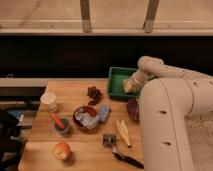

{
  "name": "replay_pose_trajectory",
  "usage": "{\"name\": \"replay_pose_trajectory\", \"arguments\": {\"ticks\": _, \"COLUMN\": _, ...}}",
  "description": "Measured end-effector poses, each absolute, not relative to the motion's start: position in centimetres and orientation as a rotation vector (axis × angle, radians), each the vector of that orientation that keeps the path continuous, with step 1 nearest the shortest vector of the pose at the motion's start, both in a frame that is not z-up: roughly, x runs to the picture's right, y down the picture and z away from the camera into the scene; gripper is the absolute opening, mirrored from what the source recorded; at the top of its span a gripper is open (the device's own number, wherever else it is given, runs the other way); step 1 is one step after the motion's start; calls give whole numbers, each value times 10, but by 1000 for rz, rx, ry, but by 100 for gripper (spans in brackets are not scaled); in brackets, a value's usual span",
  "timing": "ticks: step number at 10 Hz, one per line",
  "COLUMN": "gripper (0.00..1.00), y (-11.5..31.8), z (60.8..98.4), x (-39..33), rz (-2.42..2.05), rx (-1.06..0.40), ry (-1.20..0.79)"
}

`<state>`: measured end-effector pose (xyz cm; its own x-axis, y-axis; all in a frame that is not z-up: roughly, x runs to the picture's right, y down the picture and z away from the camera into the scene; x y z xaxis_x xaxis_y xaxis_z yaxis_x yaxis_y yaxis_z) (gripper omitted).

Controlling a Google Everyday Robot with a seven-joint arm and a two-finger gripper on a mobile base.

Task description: Wipe tray with eraser

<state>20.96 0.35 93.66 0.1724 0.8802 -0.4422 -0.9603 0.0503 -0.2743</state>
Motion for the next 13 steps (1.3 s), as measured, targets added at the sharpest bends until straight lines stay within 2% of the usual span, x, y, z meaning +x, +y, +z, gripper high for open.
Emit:
{"name": "replay_pose_trajectory", "arguments": {"ticks": 4, "gripper": 0, "y": -10, "z": 949, "x": 239, "rz": 1436, "rx": -525, "ry": 205}}
{"name": "replay_pose_trajectory", "arguments": {"ticks": 8, "gripper": 0, "y": -16, "z": 972, "x": 188, "rz": 1384, "rx": -570, "ry": 179}}
{"name": "replay_pose_trajectory", "arguments": {"ticks": 11, "gripper": 0, "y": -14, "z": 966, "x": 171, "rz": 1368, "rx": -571, "ry": 189}}
{"name": "replay_pose_trajectory", "arguments": {"ticks": 13, "gripper": 0, "y": -12, "z": 957, "x": 186, "rz": 1385, "rx": -541, "ry": 219}}
